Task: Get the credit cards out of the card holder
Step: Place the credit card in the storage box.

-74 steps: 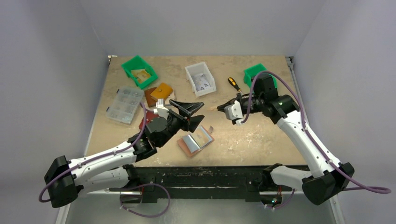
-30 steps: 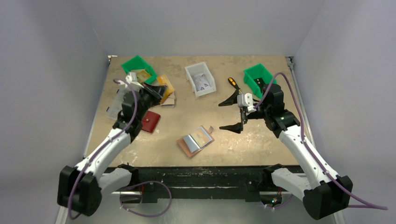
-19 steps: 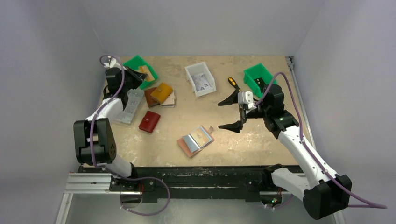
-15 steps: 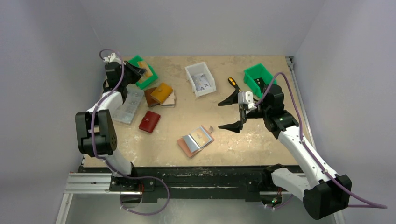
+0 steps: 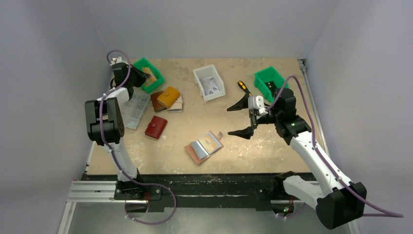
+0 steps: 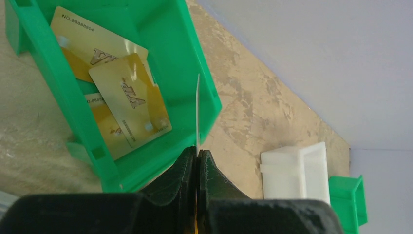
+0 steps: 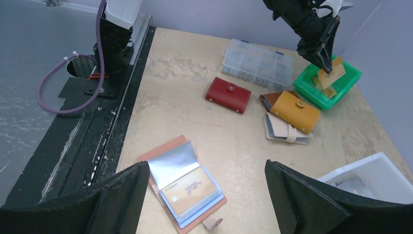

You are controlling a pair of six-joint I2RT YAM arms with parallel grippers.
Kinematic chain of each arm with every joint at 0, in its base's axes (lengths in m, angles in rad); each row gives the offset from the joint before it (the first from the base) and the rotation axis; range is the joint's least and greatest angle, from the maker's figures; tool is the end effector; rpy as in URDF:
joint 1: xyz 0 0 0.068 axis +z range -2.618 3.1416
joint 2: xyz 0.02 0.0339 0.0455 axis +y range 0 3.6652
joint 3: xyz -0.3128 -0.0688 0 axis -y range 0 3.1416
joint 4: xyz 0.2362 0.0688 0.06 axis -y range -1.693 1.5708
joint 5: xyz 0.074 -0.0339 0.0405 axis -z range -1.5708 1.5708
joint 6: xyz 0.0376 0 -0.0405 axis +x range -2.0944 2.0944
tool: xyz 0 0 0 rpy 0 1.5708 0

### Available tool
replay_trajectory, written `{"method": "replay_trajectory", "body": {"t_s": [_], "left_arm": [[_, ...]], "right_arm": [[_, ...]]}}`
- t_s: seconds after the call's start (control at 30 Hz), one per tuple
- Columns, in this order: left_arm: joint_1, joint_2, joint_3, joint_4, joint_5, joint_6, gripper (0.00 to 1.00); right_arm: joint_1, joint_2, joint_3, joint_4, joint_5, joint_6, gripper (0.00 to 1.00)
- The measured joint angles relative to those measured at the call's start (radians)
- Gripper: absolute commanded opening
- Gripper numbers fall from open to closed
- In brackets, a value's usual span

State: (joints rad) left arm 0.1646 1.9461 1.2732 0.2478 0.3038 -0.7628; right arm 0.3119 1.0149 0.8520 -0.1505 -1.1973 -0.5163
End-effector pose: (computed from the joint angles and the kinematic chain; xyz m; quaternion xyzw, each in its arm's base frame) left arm 0.4525 0.0638 0.2589 -0.2982 0.7797 -0.2794 0.4745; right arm 0.1617 0.0889 0.3731 -0.5722 0.4783 0.4038 0.5298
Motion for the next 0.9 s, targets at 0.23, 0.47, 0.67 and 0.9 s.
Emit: {"method": "replay_trajectory", "body": {"t_s": [0.23, 0.47, 0.67, 0.9], "left_arm": [[0.005, 0.086, 0.088, -0.031, -0.028, 0.000, 0.00], [0.006, 0.198, 0.233, -0.134, -0.064, -0.004, 0.27], [0.005, 0.243, 0.363, -0.266, -0.082, 0.002, 0.41], [0.006, 0.175, 0.416, -0.399, -0.139, 0.063, 0.40]], "right_arm": [[0.000, 0.016, 0.000, -0.014, 0.000, -0.008, 0.99], [0.000, 0.023, 0.000, -0.021, -0.002, -0.019, 0.99], [0.000, 0.026, 0.000, -0.022, -0.004, -0.026, 0.99], [0.000, 0.025, 0.000, -0.022, -0.011, -0.027, 0.99]]}}
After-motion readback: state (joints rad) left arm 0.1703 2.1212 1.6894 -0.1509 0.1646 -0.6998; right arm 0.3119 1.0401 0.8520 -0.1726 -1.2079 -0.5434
